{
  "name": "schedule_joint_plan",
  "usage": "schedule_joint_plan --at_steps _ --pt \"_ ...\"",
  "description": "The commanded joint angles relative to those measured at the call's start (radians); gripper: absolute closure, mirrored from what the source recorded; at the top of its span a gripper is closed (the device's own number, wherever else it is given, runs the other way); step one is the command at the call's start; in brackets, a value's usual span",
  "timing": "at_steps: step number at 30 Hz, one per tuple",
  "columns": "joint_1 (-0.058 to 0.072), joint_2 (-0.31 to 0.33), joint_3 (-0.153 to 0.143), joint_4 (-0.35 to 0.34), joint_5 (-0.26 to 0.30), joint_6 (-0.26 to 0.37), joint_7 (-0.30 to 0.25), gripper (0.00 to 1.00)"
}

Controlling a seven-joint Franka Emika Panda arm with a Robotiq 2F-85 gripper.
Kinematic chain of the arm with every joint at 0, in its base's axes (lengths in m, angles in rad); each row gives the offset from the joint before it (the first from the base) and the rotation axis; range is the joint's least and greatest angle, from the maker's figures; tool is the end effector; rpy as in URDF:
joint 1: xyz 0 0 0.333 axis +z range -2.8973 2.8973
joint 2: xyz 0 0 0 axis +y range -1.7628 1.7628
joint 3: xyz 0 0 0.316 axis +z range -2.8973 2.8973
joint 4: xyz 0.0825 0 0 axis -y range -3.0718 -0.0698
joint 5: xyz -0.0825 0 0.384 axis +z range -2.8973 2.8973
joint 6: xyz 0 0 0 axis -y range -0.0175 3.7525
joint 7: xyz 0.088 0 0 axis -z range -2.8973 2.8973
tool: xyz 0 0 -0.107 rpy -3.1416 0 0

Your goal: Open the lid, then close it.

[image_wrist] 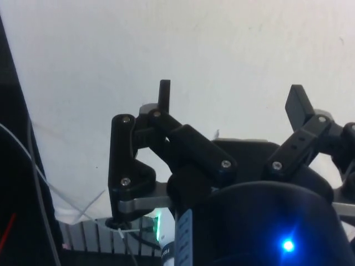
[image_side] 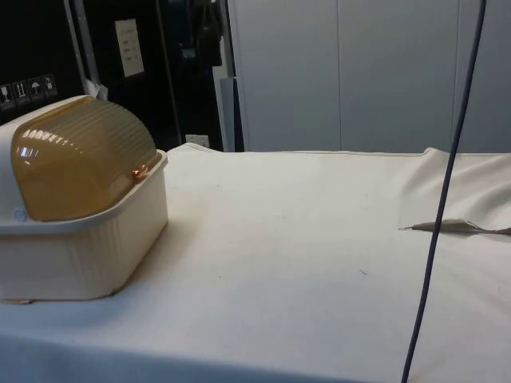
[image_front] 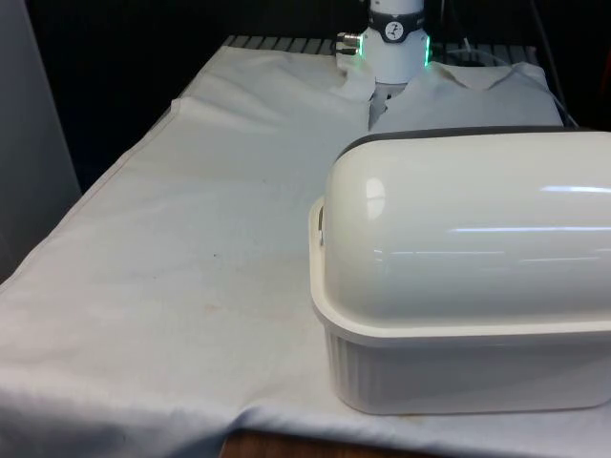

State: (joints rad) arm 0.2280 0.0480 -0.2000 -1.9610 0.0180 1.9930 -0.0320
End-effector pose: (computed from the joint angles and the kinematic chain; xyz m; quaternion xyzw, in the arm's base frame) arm 0.5662 0.0182 0.4486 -0.9996 -0.0263 0.0075 0.0034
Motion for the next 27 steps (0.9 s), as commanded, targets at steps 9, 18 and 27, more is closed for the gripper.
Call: schedule_joint_plan --at_steps 9,18,27 --pt "0.007 0.015 0.039 -0.045 -0.004 0.100 0.039 0.00" --pt "0.008 0.032 0.065 -0.074 -0.004 0.176 0.058 0.00" --pt "0.010 0.046 0.081 -0.097 -0.010 0.273 0.069 0.00"
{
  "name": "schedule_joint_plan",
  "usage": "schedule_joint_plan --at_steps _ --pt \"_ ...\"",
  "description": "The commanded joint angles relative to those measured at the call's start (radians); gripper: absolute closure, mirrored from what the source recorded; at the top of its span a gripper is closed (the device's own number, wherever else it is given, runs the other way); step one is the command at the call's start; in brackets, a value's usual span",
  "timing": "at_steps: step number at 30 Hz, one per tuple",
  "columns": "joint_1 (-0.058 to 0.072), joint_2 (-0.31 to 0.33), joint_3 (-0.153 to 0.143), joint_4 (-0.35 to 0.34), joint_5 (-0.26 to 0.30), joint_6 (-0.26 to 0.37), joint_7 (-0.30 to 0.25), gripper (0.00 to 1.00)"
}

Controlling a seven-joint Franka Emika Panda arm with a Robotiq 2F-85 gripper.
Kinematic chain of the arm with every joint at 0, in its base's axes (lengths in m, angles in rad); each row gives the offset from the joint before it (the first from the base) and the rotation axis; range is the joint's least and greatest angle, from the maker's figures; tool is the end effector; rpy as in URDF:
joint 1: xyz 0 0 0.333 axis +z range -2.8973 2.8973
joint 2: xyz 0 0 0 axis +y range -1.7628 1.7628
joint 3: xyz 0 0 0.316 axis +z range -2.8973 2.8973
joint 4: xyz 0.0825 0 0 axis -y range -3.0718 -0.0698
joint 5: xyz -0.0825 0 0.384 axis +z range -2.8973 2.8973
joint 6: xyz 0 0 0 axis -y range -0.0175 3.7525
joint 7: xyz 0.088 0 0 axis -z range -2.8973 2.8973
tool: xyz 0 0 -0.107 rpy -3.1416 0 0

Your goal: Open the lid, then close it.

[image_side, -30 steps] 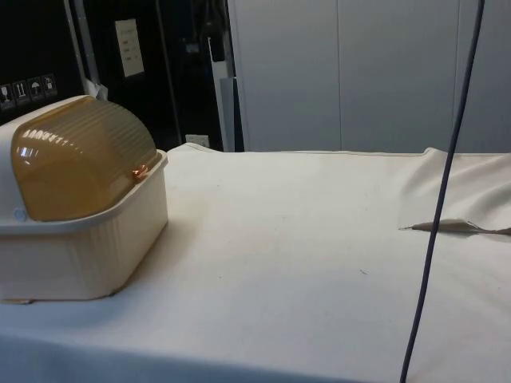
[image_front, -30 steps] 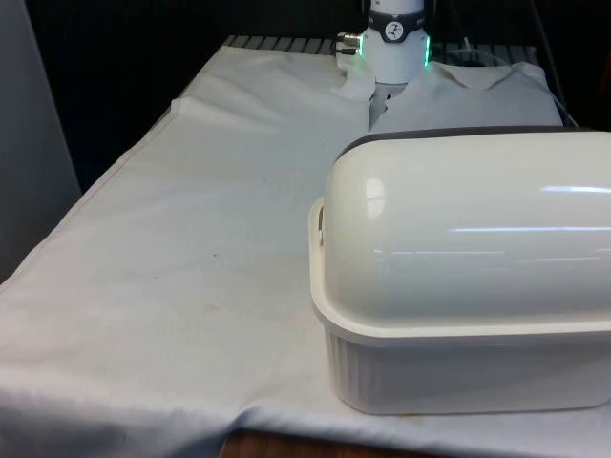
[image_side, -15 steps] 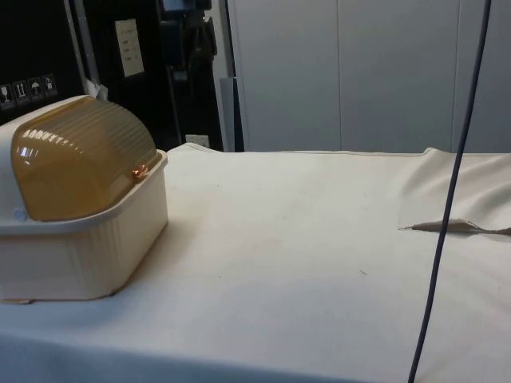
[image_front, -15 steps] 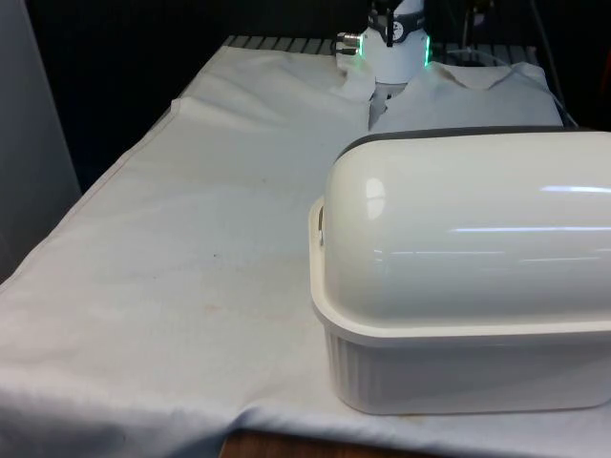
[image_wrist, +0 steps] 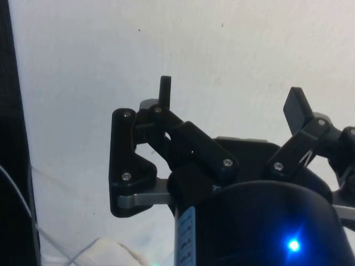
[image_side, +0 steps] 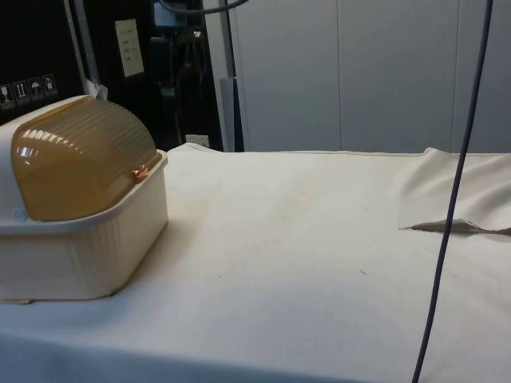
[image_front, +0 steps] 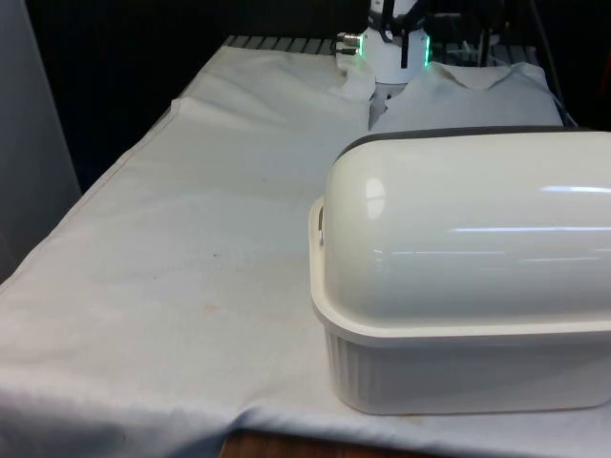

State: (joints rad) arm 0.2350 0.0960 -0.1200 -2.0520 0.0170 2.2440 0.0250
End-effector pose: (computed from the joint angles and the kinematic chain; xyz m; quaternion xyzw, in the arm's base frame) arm 0.5730 0.0678 0.4015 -0.9980 -0.0405 -0.0481 0.0046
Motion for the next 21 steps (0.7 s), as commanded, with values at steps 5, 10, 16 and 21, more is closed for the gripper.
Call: schedule_joint_plan --at_steps 5,10,16,21 --pt "0.000 0.002 0.007 -0.009 -0.003 0.036 0.004 0.00" --pt "0.005 0.009 0.016 -0.038 -0.017 0.124 0.021 0.00" --pt "0.007 0.027 0.026 -0.064 -0.014 0.185 0.021 0.00" --pt "0.007 0.046 0.032 -0.077 -0.012 0.233 0.019 0.00"
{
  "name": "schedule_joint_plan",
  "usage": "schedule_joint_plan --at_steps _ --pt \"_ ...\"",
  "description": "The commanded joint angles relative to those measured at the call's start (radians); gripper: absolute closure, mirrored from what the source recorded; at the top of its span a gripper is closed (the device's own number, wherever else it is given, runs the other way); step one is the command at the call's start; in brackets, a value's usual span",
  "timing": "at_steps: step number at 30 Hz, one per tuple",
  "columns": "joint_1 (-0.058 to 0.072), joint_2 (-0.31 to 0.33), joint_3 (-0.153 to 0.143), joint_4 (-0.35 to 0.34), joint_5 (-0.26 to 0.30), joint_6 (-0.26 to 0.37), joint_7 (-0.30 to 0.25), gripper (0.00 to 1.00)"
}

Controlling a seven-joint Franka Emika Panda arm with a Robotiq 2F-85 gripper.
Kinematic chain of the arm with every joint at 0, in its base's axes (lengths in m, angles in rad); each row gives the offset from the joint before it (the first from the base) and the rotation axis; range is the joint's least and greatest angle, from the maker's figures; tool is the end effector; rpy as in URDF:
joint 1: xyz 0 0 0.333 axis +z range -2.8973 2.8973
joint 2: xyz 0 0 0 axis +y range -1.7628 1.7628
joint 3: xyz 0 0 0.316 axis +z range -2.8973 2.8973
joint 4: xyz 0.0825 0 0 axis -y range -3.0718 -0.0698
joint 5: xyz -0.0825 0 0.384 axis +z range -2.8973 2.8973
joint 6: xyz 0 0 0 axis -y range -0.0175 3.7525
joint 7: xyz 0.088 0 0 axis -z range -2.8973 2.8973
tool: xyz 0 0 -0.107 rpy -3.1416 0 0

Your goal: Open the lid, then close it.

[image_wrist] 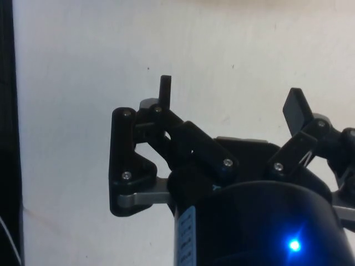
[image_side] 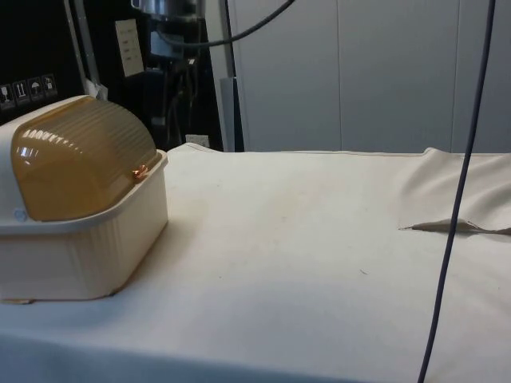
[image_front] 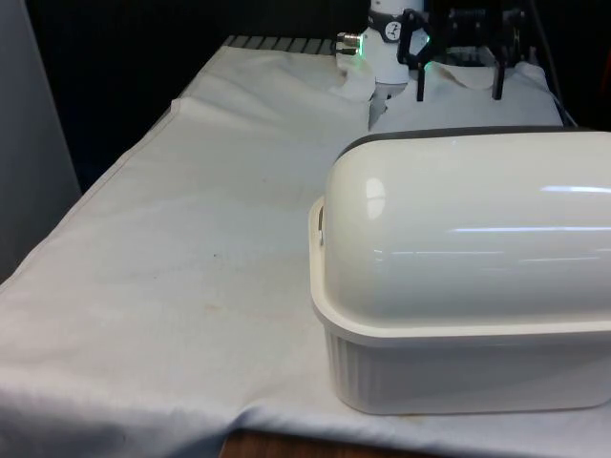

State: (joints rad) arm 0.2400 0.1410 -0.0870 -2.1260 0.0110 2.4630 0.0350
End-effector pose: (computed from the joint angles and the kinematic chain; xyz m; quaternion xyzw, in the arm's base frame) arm 0.5739 0.0894 0.3638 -0.9936 -0.0558 -0.0979 0.0070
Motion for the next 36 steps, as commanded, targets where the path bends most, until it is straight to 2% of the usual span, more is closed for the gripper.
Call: schedule_joint_plan --at_steps 1,3,5,10,11,18,19,20,24,27,28,29,36 --pt "0.002 0.006 -0.001 -0.004 -0.006 0.023 0.008 0.00" --pt "0.000 0.009 0.000 -0.001 0.000 0.016 0.000 0.00" --pt "0.003 0.027 0.000 -0.006 -0.005 0.059 0.007 0.00" --pt "0.001 0.058 0.000 -0.008 -0.003 0.114 0.003 0.00" --pt "0.001 0.059 0.001 -0.004 0.000 0.100 0.000 0.00" --pt "-0.004 0.101 -0.006 -0.009 -0.001 0.187 -0.008 0.00" --pt "-0.002 0.097 -0.004 -0.005 0.000 0.168 -0.005 0.00" --pt "-0.005 0.105 -0.007 -0.010 -0.001 0.192 -0.012 0.00" --pt "-0.009 0.119 -0.020 -0.013 0.002 0.212 -0.028 0.00" --pt "-0.011 0.126 -0.029 -0.016 0.004 0.224 -0.038 0.00" --pt "-0.007 0.124 -0.031 -0.011 0.000 0.206 -0.031 0.00" --pt "-0.012 0.128 -0.031 -0.017 0.004 0.228 -0.042 0.00" --pt "-0.015 0.154 -0.042 -0.016 0.005 0.272 -0.051 0.00"
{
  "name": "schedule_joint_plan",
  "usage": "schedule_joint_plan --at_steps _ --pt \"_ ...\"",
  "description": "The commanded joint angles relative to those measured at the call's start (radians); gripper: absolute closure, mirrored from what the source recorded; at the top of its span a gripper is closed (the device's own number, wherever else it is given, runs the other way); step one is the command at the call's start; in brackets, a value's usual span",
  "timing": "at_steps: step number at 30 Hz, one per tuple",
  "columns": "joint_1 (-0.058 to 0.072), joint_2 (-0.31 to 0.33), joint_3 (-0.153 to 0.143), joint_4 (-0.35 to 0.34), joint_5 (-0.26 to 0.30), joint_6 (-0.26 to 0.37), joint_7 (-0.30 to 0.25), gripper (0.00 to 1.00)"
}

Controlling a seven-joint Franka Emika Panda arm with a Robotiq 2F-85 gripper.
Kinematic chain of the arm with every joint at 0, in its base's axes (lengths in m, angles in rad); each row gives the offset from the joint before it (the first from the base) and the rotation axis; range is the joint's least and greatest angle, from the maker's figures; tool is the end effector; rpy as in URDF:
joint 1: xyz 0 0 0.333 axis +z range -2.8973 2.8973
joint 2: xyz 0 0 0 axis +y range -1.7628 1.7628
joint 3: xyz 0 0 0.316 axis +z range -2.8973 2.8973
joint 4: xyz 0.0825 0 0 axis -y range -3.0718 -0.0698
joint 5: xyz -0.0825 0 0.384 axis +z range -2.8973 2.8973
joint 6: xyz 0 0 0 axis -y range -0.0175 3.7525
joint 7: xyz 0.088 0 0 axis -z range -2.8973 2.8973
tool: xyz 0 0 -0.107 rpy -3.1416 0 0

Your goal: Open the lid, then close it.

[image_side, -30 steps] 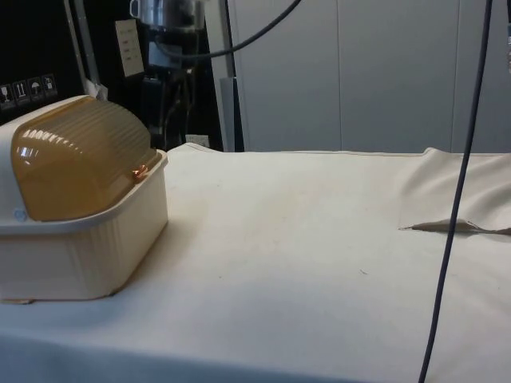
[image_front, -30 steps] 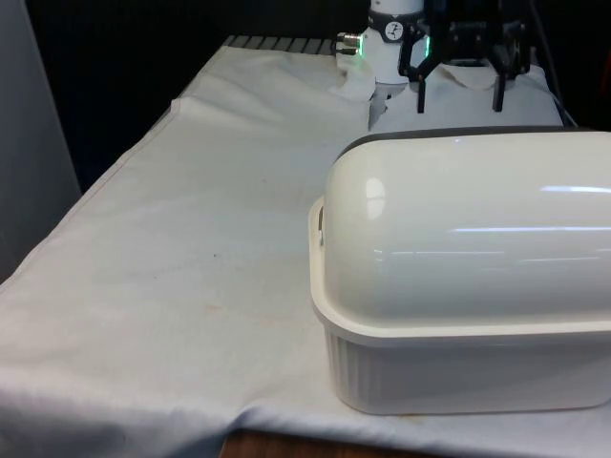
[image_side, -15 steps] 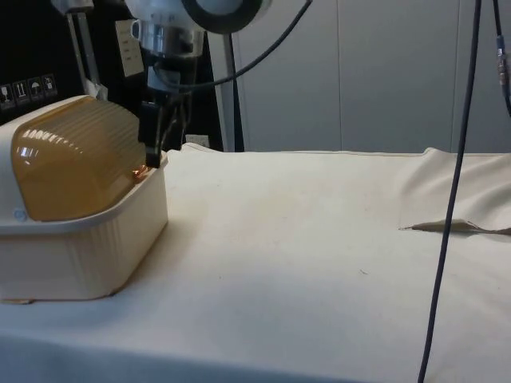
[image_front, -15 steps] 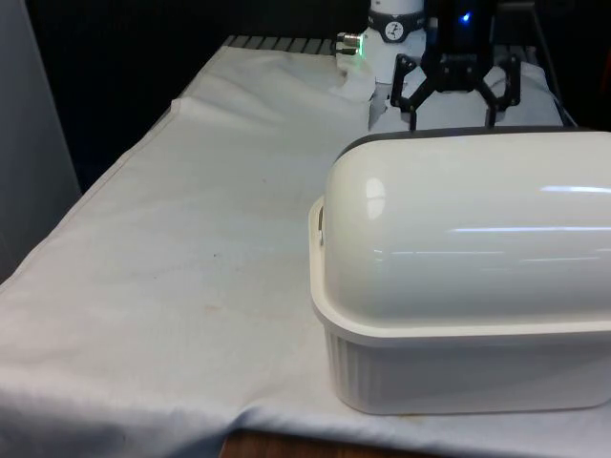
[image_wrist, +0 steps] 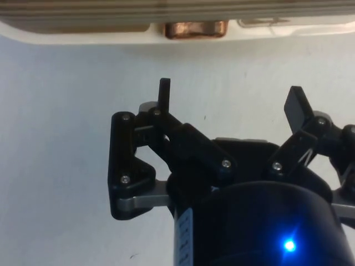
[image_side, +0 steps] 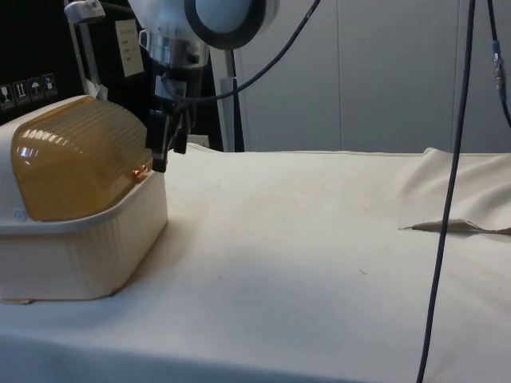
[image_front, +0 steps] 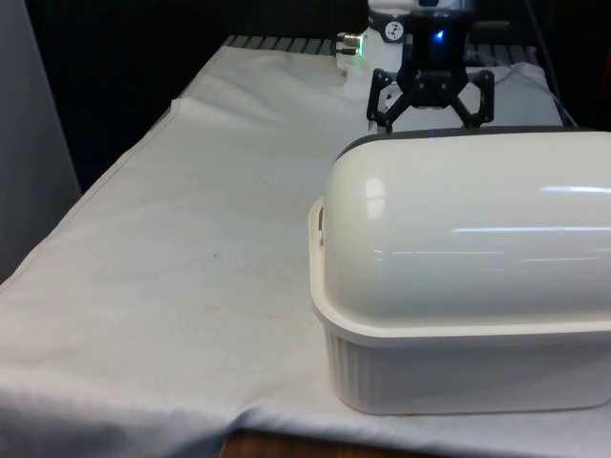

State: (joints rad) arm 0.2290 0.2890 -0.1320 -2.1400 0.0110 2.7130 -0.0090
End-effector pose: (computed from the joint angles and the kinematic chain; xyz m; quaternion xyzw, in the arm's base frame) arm 0.5942 0.0594 0.2992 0.9882 0.0532 0.1433 0.0089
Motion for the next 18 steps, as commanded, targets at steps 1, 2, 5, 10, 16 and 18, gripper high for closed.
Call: schedule_joint_plan --at_steps 1,2,5,10,16,18 --pt "-0.001 0.004 0.000 0.000 0.000 0.007 -0.001 0.00" --pt "-0.004 0.010 0.002 -0.002 0.005 0.029 -0.007 0.00" --pt "-0.003 0.021 0.000 -0.002 0.003 0.055 -0.004 0.00" --pt "-0.002 0.027 -0.001 -0.002 0.002 0.070 -0.003 0.14" --pt "-0.002 0.030 -0.001 -0.002 0.001 0.078 -0.002 0.52" --pt "-0.002 0.028 -0.002 0.000 0.000 0.065 -0.001 0.67"
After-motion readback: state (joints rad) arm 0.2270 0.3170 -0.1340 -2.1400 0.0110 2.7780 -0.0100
